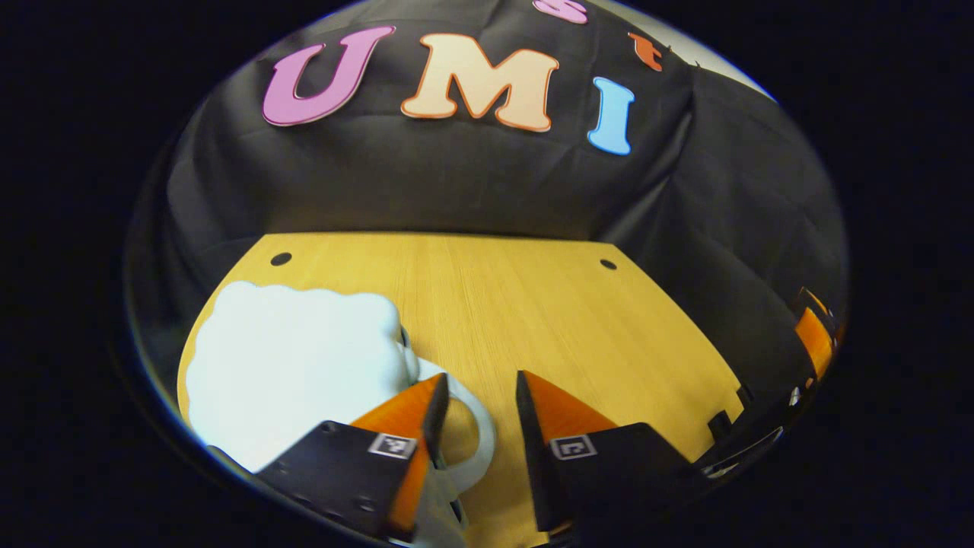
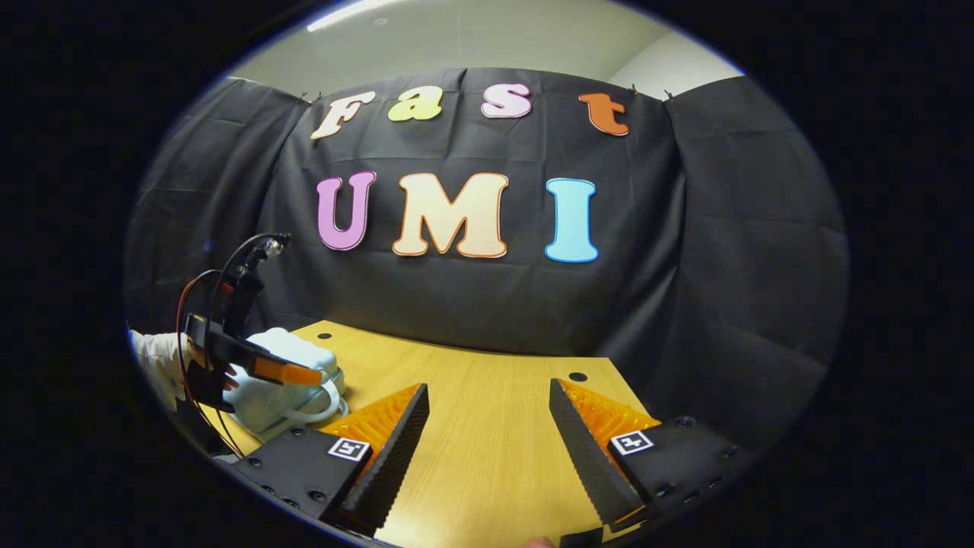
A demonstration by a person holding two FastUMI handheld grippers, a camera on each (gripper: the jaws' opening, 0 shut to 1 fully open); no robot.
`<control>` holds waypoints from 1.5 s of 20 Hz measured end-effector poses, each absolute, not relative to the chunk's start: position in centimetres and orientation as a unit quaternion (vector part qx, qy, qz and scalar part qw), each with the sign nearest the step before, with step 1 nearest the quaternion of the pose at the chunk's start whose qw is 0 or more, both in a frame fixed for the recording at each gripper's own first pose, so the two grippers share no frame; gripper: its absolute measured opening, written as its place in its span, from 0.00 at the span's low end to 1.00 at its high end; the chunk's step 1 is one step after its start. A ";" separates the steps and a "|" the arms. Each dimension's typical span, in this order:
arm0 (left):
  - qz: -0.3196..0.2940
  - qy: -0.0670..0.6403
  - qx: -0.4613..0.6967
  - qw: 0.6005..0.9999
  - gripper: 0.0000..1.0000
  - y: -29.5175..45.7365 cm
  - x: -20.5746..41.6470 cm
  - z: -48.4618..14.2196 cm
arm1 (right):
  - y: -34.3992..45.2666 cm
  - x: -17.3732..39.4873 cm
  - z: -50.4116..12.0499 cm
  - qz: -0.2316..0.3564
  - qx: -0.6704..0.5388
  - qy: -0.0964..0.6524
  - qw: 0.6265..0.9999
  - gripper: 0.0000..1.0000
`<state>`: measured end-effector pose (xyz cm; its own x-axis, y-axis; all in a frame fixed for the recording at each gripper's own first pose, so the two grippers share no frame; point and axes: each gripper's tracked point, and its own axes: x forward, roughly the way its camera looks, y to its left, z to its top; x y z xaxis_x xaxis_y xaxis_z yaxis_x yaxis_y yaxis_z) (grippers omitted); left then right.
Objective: First open the suitcase, pack the skin care products into it, and then close the suitcase.
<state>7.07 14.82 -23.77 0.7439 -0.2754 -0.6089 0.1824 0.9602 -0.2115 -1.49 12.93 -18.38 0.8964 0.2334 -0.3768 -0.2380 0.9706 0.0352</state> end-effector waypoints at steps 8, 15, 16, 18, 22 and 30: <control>-0.057 0.119 -0.064 0.989 0.92 17.1 9.2 -7.2 | 15.1 2.7 -10.7 0.104 0.048 0.116 0.987 0.98; -0.089 0.066 -0.036 0.993 0.93 19.0 8.5 -1.2 | 16.9 1.6 -5.3 0.056 0.059 0.073 0.994 0.96; -0.092 0.059 -0.034 0.993 0.93 19.1 8.3 -0.8 | 17.0 1.2 -4.8 0.050 0.055 0.068 0.995 0.98; -0.104 0.039 -0.035 0.993 0.93 19.0 7.7 0.2 | 16.7 0.5 -4.0 0.033 0.042 0.059 0.997 0.97; -0.116 0.042 -0.040 0.992 0.94 19.2 6.3 0.1 | 16.8 -0.3 -2.5 0.012 0.039 0.041 0.998 0.98; -0.098 0.007 -0.022 0.995 0.94 16.8 4.9 3.4 | 15.1 0.8 -0.2 0.033 0.051 0.002 0.998 0.98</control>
